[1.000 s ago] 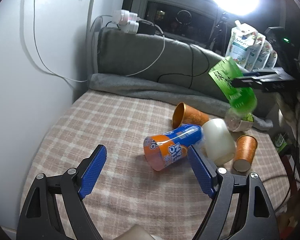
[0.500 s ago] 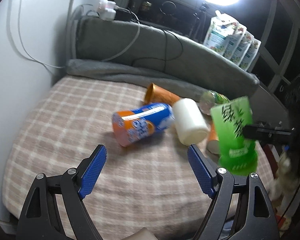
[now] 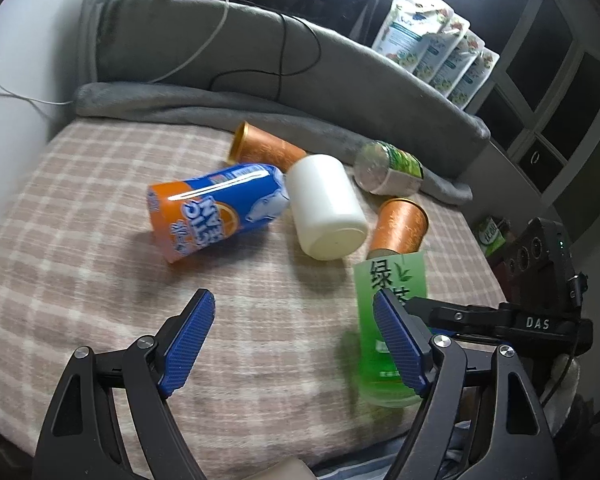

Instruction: Flip cup upright

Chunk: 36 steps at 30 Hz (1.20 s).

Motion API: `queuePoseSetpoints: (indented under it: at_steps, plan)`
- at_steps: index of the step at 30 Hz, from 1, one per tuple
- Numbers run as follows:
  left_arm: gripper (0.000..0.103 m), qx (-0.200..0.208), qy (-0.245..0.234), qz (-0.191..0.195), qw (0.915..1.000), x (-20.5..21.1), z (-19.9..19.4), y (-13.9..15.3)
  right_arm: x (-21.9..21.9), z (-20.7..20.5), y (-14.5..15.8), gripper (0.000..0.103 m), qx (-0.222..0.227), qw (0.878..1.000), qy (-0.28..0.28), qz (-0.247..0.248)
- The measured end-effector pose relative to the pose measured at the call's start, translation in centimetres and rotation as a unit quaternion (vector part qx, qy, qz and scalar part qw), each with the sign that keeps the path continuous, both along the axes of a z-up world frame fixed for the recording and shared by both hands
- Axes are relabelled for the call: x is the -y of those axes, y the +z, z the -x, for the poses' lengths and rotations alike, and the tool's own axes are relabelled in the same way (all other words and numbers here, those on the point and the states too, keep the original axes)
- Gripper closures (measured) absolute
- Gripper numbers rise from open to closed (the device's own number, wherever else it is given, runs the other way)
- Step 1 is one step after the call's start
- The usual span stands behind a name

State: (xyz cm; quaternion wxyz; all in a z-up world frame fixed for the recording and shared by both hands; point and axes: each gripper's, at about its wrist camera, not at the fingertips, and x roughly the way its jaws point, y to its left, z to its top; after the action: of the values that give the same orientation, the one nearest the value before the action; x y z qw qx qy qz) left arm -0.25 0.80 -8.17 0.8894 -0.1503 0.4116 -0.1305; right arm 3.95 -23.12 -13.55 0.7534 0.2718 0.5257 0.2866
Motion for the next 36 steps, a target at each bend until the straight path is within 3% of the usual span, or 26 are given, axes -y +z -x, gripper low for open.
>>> queuePoseSetpoints:
  at_steps: [2,6,10,17,21,25,28,36]
  plan:
    - [0.022,-0.003,-0.002,0.001,1.0000,0.3,-0.2,0.0,-0.2,-0.2,0.0,0.040,0.004,1.000,0.000,0.004]
    - [0.022,-0.013,-0.006,0.012,0.9998,0.6,-0.6,-0.3,0.4,-0.1,1.0,0.024,0.024,0.999,0.003,0.026]
    - [0.025,-0.038,-0.013,0.039,0.9984,0.8,-1.2,-0.8,1.9,1.0,2.7,0.023,0.063,0.997,-0.003,0.050]
    - [0.025,-0.086,-0.038,0.092,0.9913,2.7,-3.1,-1.8,6.9,6.5,5.9,0.023,0.164,0.972,-0.082,0.149]
    - [0.025,-0.109,-0.048,0.127,0.9848,4.3,-4.3,-2.2,9.5,8.6,5.9,0.023,0.164,0.965,-0.134,0.156]
    - [0.026,-0.131,-0.040,0.136,0.9812,5.3,-5.8,-3.2,11.2,9.8,5.7,0.023,0.168,0.959,-0.165,0.160]
    - [0.028,-0.154,-0.035,0.146,0.9766,5.5,-6.8,-4.0,11.7,10.0,5.3,0.023,0.168,0.958,-0.173,0.153]
    - [0.030,-0.155,-0.028,0.135,0.9782,5.6,-7.1,-4.3,11.9,9.4,4.4,0.023,0.166,0.962,-0.165,0.143]
